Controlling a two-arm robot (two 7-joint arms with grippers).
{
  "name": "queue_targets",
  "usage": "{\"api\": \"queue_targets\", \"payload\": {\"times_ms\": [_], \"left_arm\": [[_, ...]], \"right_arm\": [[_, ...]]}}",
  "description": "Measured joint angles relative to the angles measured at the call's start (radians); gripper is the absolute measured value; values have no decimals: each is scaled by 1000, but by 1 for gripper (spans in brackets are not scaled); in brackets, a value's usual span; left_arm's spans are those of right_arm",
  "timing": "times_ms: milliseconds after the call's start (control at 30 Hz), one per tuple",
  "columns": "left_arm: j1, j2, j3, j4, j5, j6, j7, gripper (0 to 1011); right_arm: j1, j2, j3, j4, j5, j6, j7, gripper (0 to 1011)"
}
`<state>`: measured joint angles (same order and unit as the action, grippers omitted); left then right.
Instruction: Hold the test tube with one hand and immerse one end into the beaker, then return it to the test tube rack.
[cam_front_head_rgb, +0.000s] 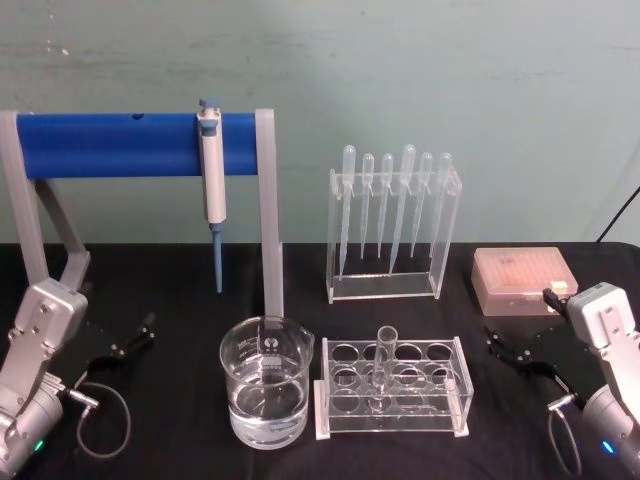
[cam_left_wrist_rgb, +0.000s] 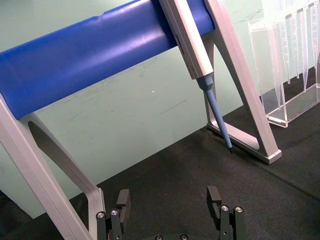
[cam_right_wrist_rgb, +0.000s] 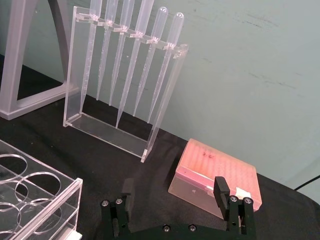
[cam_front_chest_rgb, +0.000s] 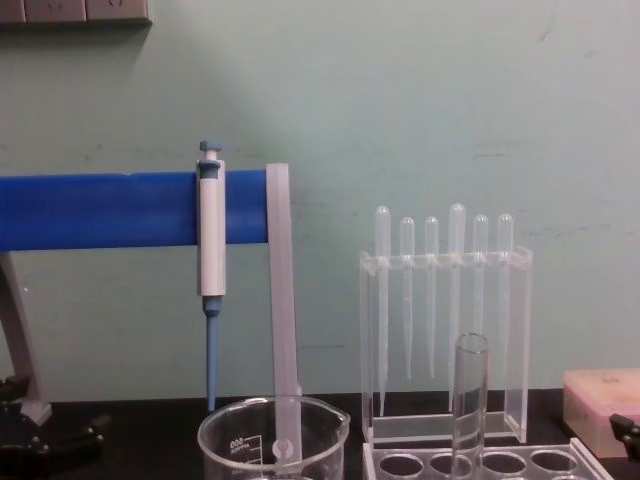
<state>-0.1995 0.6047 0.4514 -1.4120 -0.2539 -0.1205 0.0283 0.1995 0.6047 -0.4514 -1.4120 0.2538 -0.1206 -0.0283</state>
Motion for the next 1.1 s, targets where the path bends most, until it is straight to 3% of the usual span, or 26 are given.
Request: {"api": "queue_targets", "payload": {"times_ms": [1100], "left_arm": [[0, 0, 0, 0, 0, 0, 0, 1000]], "right_arm": [[0, 0, 0, 0, 0, 0, 0, 1004]]}}
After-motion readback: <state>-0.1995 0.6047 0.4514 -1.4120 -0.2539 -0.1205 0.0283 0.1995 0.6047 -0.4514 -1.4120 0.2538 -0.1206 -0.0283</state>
